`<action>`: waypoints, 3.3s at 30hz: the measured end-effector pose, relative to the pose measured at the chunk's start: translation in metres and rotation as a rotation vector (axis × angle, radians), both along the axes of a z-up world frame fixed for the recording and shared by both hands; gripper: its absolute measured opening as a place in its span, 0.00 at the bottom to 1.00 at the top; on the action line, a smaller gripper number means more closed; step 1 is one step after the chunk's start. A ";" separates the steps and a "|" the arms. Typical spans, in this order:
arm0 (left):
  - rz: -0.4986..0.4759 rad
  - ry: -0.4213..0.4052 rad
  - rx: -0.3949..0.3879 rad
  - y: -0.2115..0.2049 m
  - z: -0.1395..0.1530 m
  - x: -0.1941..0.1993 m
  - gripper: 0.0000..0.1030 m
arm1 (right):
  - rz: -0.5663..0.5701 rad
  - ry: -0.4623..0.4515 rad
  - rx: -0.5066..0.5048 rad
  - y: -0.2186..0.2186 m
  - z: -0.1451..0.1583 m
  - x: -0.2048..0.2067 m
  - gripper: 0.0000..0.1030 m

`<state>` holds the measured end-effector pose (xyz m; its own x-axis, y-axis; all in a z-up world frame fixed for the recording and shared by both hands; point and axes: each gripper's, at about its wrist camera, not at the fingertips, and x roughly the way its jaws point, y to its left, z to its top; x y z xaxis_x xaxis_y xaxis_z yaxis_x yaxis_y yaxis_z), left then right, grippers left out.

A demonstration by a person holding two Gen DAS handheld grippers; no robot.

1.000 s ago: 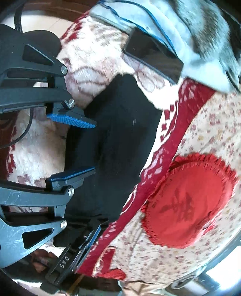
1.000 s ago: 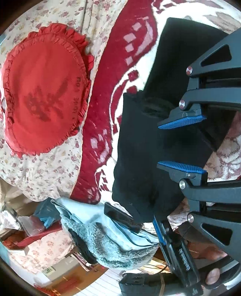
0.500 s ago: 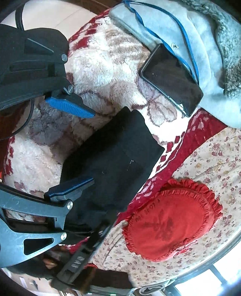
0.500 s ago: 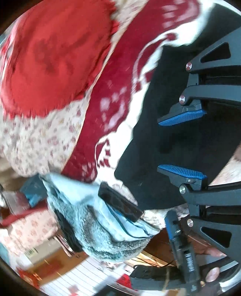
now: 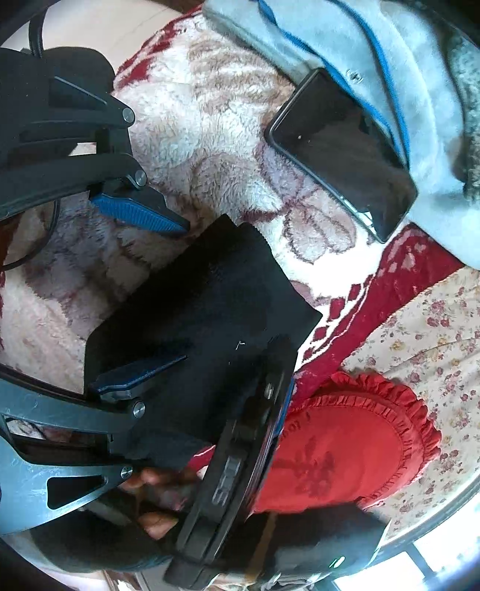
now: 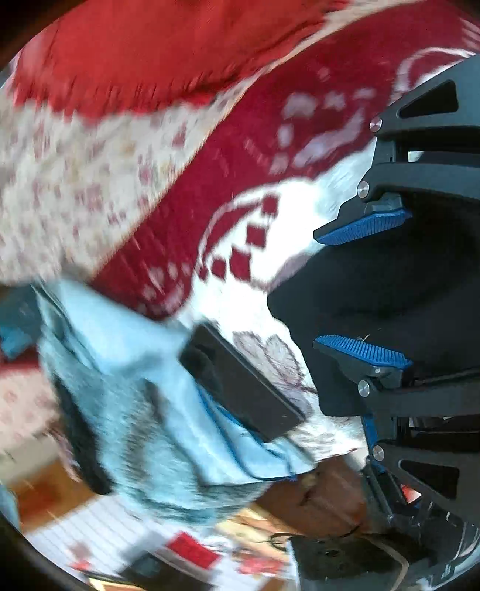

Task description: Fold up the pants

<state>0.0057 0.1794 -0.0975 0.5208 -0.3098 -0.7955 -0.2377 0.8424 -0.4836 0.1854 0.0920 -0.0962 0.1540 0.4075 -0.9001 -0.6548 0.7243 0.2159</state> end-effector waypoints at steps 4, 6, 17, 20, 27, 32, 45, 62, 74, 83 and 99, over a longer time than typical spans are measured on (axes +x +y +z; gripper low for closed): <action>-0.006 -0.019 -0.004 -0.001 -0.002 0.003 0.66 | 0.005 0.061 -0.012 0.009 -0.021 0.013 0.48; -0.010 -0.038 -0.008 -0.002 -0.001 0.005 0.66 | -0.010 0.089 0.034 0.008 -0.027 0.014 0.47; -0.041 -0.140 0.024 0.002 0.025 0.008 0.18 | 0.010 0.003 0.159 0.036 0.011 0.016 0.08; -0.014 -0.088 0.000 0.007 0.007 0.010 0.18 | 0.010 0.027 0.156 0.048 -0.002 0.017 0.03; -0.013 -0.090 -0.016 0.010 0.003 0.007 0.18 | -0.088 0.002 0.194 0.023 0.009 0.015 0.04; -0.021 -0.124 -0.001 0.004 0.016 0.004 0.17 | -0.242 0.032 0.299 -0.032 0.034 0.017 0.37; -0.241 -0.357 0.228 -0.093 0.071 -0.029 0.16 | -0.388 0.109 0.424 -0.111 0.078 0.002 0.47; -0.380 -0.351 0.325 -0.152 0.053 -0.037 0.16 | -0.494 0.080 0.318 -0.154 0.065 -0.059 0.61; -0.402 -0.346 0.374 -0.168 0.052 -0.054 0.16 | -0.519 0.197 0.421 -0.154 0.038 -0.067 0.62; -0.503 -0.413 0.258 -0.198 0.093 -0.065 0.16 | -0.483 0.020 0.376 -0.185 0.075 -0.093 0.15; -0.761 -0.278 0.152 -0.268 0.086 -0.069 0.32 | -0.761 0.040 0.175 -0.348 0.039 -0.149 0.17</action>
<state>-0.0634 -0.0883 -0.0119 0.3961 -0.5570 -0.7300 0.5367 0.7855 -0.3081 0.0366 -0.2556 -0.0572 0.4171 0.3390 -0.8433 0.0189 0.9244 0.3809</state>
